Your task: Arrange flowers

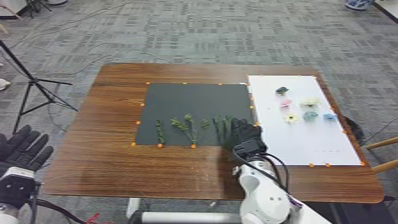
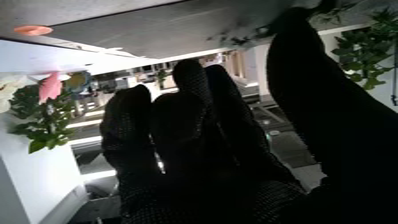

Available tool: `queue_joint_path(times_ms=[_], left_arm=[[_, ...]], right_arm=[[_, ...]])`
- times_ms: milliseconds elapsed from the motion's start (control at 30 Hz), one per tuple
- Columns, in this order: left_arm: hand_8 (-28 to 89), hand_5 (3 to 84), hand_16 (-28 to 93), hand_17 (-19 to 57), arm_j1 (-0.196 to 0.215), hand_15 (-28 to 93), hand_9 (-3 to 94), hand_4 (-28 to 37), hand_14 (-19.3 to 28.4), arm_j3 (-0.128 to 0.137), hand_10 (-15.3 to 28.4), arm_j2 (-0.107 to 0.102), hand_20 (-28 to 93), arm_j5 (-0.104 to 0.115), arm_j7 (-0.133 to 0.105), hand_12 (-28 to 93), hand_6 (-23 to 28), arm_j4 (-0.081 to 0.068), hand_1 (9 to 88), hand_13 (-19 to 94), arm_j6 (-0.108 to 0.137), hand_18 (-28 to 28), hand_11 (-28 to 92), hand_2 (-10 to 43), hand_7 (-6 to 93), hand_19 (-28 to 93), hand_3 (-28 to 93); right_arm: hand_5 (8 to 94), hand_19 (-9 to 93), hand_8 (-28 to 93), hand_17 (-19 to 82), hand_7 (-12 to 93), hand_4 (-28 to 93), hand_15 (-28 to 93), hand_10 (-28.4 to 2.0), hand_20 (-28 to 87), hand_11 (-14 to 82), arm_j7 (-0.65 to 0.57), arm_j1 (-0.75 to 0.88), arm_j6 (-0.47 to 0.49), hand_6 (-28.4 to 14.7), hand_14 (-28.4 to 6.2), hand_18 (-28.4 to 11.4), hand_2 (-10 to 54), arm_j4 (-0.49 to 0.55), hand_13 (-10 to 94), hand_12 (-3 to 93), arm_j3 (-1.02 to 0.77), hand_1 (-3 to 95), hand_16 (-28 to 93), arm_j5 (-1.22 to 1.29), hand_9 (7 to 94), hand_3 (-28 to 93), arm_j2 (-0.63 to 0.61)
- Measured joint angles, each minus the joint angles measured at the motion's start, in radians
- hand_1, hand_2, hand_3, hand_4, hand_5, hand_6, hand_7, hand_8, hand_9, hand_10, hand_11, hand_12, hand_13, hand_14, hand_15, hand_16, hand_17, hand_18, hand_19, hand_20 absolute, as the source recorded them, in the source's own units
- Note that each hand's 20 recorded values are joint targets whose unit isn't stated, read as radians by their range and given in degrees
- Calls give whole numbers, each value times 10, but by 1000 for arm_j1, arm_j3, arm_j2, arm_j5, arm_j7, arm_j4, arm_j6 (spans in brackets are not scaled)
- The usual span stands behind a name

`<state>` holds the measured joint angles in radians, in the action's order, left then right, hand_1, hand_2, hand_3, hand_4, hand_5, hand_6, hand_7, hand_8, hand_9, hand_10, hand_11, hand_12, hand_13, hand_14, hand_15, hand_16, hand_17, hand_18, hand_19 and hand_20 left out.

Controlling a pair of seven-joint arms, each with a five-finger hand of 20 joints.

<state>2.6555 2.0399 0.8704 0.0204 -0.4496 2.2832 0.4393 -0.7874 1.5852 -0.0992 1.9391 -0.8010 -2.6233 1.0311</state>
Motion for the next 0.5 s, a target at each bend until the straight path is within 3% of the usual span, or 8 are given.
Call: queue_joint_path(times_ms=[167,300,400,500], left_arm=[[-74,392,-24,-17,-3,298,321,-282,136,0,139,6,123,-4,4,121,94,0,267,241,0,121,172,171,101,243,715],[-74,392,-24,-17,0,298,321,-281,134,2,139,6,123,-3,0,122,94,0,267,242,0,121,173,171,102,243,714],[-74,392,-24,-18,0,297,321,-281,135,2,139,5,123,-2,-1,122,93,0,268,242,0,121,173,170,101,243,714],[-74,392,-23,-19,0,297,321,-282,135,2,139,5,125,-2,-1,122,94,0,268,242,0,122,173,170,102,245,714]], right_arm=[[358,852,-85,309,250,-268,837,-284,447,465,3,15,-25,-185,-216,-284,-95,26,549,379,-13,375,405,11,368,741,-14],[358,843,-64,309,219,-220,833,-284,457,407,10,31,-52,-186,-220,-284,-95,95,544,343,-27,341,380,15,381,723,-37],[354,849,-62,324,190,-219,832,-283,441,338,10,28,-120,-169,-202,-284,-95,115,566,247,-39,370,310,10,398,755,-48],[370,864,-87,338,210,-252,829,-243,425,237,10,15,-214,-135,-180,-284,-95,87,601,167,-69,424,289,15,416,784,-51]])
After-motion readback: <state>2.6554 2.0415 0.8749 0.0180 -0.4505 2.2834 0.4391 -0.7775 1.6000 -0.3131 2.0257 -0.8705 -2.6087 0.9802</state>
